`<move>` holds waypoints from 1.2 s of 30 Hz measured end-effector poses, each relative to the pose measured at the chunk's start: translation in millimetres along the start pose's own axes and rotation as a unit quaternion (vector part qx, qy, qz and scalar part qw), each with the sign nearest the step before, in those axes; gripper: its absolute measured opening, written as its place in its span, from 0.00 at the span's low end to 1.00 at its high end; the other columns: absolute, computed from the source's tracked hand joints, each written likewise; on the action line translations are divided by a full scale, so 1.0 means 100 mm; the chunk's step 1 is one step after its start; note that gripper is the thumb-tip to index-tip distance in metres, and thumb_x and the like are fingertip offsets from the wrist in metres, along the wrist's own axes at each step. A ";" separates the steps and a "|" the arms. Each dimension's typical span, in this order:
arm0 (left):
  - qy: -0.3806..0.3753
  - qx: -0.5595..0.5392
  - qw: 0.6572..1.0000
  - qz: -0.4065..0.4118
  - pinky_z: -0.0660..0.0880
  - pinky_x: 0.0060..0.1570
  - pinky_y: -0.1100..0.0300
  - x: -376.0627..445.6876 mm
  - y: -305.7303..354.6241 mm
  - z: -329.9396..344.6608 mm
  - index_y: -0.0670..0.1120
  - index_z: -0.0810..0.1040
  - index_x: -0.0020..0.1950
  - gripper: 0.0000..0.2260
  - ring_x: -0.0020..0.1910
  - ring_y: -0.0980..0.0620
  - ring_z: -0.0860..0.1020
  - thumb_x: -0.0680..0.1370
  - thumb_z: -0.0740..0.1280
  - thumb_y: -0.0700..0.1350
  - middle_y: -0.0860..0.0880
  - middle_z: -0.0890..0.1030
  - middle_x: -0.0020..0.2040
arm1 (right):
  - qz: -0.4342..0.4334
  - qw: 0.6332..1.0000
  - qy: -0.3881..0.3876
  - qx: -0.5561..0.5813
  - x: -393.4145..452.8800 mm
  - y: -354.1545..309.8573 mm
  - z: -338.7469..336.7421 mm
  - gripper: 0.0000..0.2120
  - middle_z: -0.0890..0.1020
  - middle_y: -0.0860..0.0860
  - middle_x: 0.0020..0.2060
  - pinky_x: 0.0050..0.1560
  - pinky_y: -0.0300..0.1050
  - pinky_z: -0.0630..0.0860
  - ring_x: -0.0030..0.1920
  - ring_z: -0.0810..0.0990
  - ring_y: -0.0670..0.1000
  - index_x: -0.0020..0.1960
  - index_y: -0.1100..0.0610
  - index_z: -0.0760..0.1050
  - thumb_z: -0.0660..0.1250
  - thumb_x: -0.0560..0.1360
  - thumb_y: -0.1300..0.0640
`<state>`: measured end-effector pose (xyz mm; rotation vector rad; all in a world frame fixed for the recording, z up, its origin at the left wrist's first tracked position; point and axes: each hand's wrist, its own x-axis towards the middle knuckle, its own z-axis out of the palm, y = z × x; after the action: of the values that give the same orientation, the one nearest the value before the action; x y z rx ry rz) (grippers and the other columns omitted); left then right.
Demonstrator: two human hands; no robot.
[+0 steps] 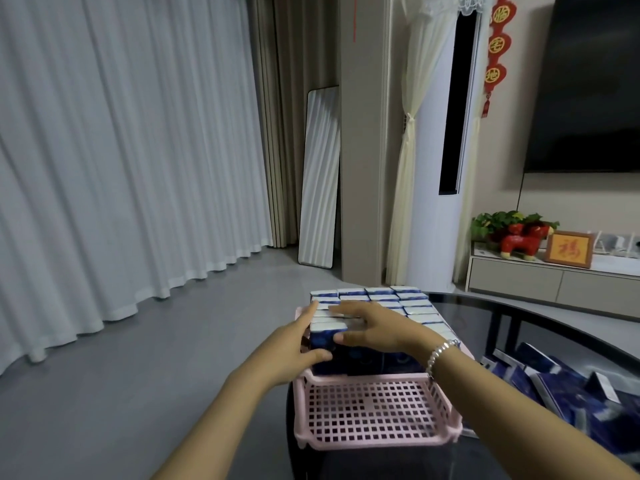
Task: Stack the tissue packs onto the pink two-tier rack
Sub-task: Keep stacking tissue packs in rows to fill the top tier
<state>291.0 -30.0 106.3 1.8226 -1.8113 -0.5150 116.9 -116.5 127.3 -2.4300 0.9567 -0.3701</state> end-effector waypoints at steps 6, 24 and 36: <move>0.013 0.078 0.997 0.006 0.70 0.49 0.63 0.04 0.01 0.06 0.59 0.53 0.77 0.35 0.54 0.50 0.76 0.76 0.69 0.51 0.47 0.73 0.68 | -0.028 0.998 0.027 -0.040 -0.04 -0.03 0.03 0.23 0.65 0.51 0.72 0.71 0.48 0.60 0.72 0.63 0.52 0.69 0.44 0.69 0.66 0.75 0.48; -0.015 0.154 0.988 0.022 0.44 0.74 0.53 -0.02 0.02 0.09 0.52 0.42 0.79 0.36 0.77 0.56 0.38 0.79 0.60 0.58 0.56 0.41 0.79 | -0.039 0.978 0.080 -0.187 -0.22 -0.09 0.19 0.24 0.69 0.53 0.70 0.69 0.47 0.55 0.72 0.60 0.51 0.74 0.53 0.59 0.51 0.81 0.46; 0.151 0.066 0.978 0.125 0.44 0.72 0.62 -0.38 0.70 0.56 0.54 0.61 0.75 0.21 0.75 0.58 0.52 0.81 0.56 0.53 0.57 0.59 0.76 | -0.012 0.952 0.305 -0.019 -1.09 0.13 0.15 0.15 0.78 0.48 0.57 0.63 0.45 0.68 0.60 0.71 0.46 0.65 0.49 0.73 0.58 0.79 0.50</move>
<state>200.1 4.6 100.1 1.6185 -1.8581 -0.0198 37.4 -43.5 100.3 -2.3982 1.1828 -1.1685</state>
